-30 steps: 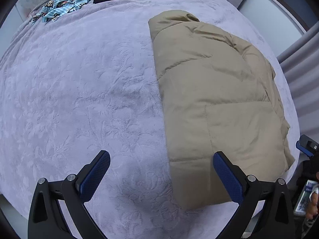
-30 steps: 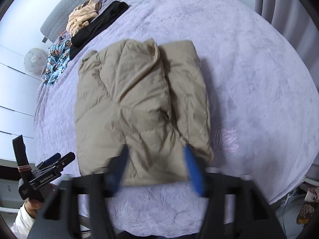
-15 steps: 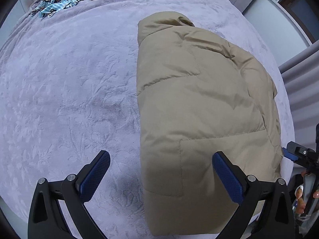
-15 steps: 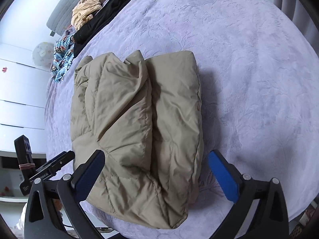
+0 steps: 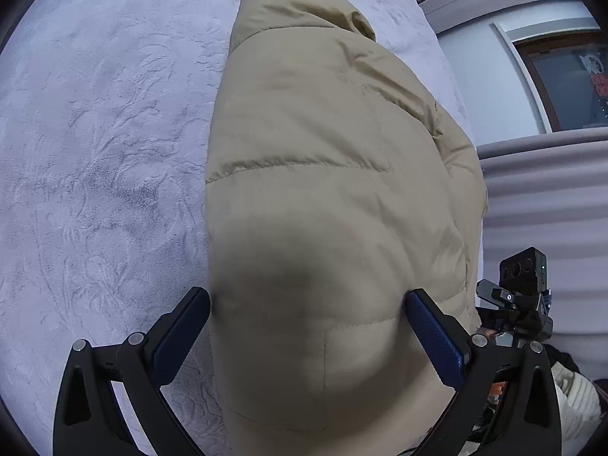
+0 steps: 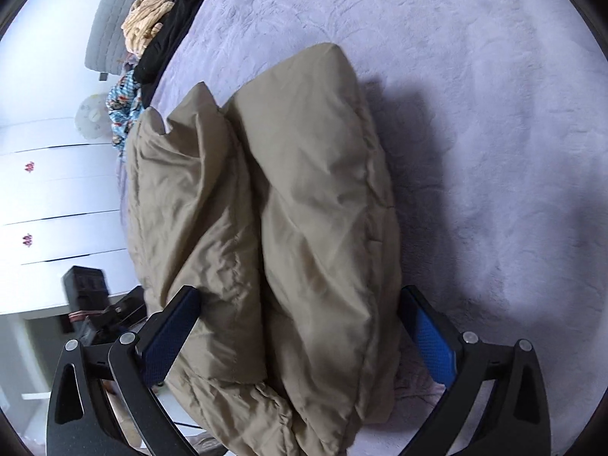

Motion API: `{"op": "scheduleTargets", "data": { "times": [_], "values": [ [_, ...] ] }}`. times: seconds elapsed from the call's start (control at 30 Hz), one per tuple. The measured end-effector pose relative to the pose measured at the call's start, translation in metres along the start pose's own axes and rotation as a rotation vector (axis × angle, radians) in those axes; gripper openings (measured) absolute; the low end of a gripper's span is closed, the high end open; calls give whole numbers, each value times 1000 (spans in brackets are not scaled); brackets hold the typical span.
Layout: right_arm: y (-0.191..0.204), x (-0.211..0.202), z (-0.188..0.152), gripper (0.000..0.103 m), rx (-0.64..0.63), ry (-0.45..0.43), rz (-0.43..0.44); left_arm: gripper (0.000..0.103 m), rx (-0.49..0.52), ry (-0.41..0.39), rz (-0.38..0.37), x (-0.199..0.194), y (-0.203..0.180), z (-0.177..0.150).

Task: Fold large clothes

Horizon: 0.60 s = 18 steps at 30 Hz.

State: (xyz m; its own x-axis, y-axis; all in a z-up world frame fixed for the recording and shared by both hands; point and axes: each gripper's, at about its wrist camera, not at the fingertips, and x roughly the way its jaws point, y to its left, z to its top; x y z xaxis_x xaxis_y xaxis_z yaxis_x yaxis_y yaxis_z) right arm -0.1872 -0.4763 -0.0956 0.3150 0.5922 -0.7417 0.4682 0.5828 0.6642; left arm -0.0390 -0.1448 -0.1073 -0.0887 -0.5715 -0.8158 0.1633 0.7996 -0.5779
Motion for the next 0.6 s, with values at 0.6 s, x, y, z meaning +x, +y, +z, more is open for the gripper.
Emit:
{"op": "scheduleTargets", "data": {
  "times": [0.6],
  "values": [
    [24, 57, 41, 103, -126, 125, 13, 103, -57, 117, -232, 59, 35, 32]
  ]
}}
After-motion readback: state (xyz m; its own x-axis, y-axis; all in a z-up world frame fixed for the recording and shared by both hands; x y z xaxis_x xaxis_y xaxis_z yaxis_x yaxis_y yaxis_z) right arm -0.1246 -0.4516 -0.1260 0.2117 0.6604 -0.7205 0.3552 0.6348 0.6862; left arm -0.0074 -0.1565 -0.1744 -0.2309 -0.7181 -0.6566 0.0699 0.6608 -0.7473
